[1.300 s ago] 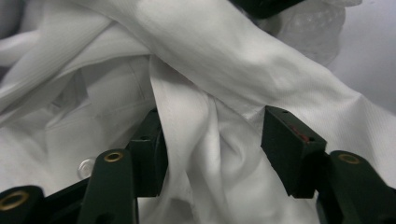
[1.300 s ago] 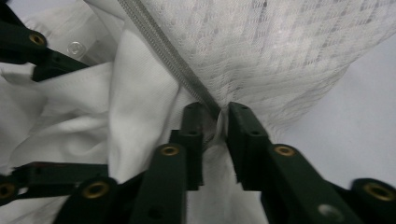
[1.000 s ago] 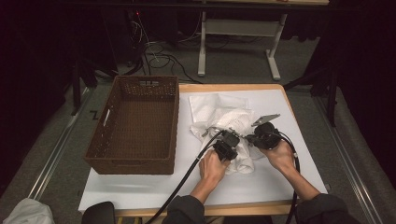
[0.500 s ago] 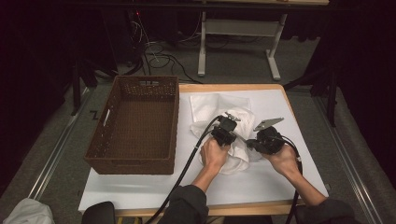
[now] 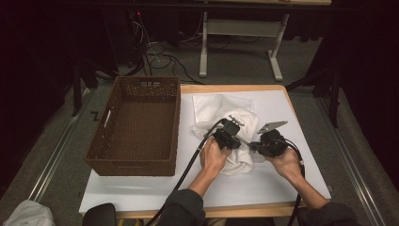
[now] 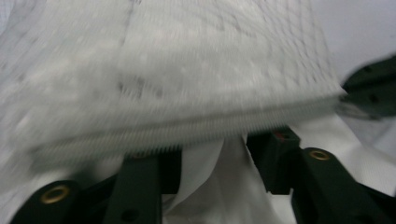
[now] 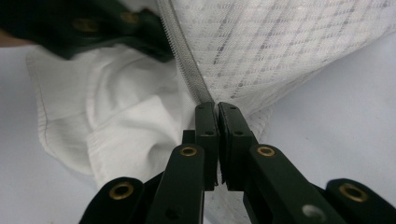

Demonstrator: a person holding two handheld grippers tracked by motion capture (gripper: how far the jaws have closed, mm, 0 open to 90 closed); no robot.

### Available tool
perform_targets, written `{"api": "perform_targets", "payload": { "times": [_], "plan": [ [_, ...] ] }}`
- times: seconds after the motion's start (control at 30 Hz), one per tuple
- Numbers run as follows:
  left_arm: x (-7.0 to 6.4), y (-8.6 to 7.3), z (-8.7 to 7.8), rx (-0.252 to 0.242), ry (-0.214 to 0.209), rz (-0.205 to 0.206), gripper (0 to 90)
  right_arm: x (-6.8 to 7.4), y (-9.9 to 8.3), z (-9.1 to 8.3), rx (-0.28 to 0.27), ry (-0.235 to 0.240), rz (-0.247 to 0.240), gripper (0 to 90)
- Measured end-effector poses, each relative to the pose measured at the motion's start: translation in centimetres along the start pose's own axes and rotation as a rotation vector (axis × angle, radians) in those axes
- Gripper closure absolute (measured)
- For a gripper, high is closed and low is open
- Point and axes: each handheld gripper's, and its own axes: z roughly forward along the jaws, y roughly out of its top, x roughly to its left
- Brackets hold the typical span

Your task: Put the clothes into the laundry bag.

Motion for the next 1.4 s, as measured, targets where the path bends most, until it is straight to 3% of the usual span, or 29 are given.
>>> {"api": "perform_targets", "payload": {
  "times": [0.17, 0.33, 0.53, 0.77, 0.8, 0.87, 1.0, 1.03, 1.07, 1.17, 1.3, 1.4],
  "plan": [
    [0.4, -1.8, -2.5, 0.013, -0.01, -0.013, 47.7, -0.1, 0.0, 0.2, 0.001, 0.001, 0.006, 88.1],
    [1.0, -3.9, -3.6, 0.048, 0.001, -0.037, 44.7, 0.1, 0.0, 0.1, 0.009, -0.012, -0.004, 88.1],
    [2.1, -6.2, -2.9, 0.105, 0.025, -0.105, 41.0, 0.0, 0.0, 0.2, 0.013, -0.011, -0.006, 88.1],
    [3.0, -7.1, -1.7, 0.144, 0.023, -0.153, 41.0, 0.1, 0.0, 0.3, 0.019, -0.02, -0.014, 88.1],
    [3.0, -7.2, -1.4, 0.159, 0.013, -0.155, 43.8, 0.1, 0.0, 0.3, 0.02, -0.019, -0.017, 88.1],
    [2.8, -7.2, -1.3, 0.136, 0.017, -0.142, 48.8, 0.1, 0.0, 0.4, 0.023, -0.018, -0.018, 88.1],
    [3.0, -7.1, -1.3, 0.12, -0.016, -0.136, 78.3, 0.2, 0.1, 0.4, 0.027, -0.019, -0.022, 88.1],
    [3.0, -7.1, -1.3, 0.118, -0.009, -0.125, 85.0, 0.2, 0.1, 0.4, 0.027, -0.019, -0.025, 88.1],
    [3.0, -7.1, -1.3, 0.115, -0.015, -0.13, 88.3, 0.3, 0.1, 0.4, 0.029, -0.02, -0.024, 88.1],
    [3.2, -7.1, -1.4, 0.1, -0.035, -0.127, 89.8, 0.2, 0.0, 0.4, 0.031, -0.017, -0.025, 88.1],
    [3.3, -6.5, -1.8, 0.035, -0.075, -0.142, 89.9, 0.3, 0.0, 0.4, 0.033, -0.014, -0.028, 88.1],
    [3.2, -5.5, -2.1, -0.019, -0.091, -0.123, 89.9, 0.4, 0.0, 0.4, 0.035, -0.014, -0.031, 88.2]
  ]
}}
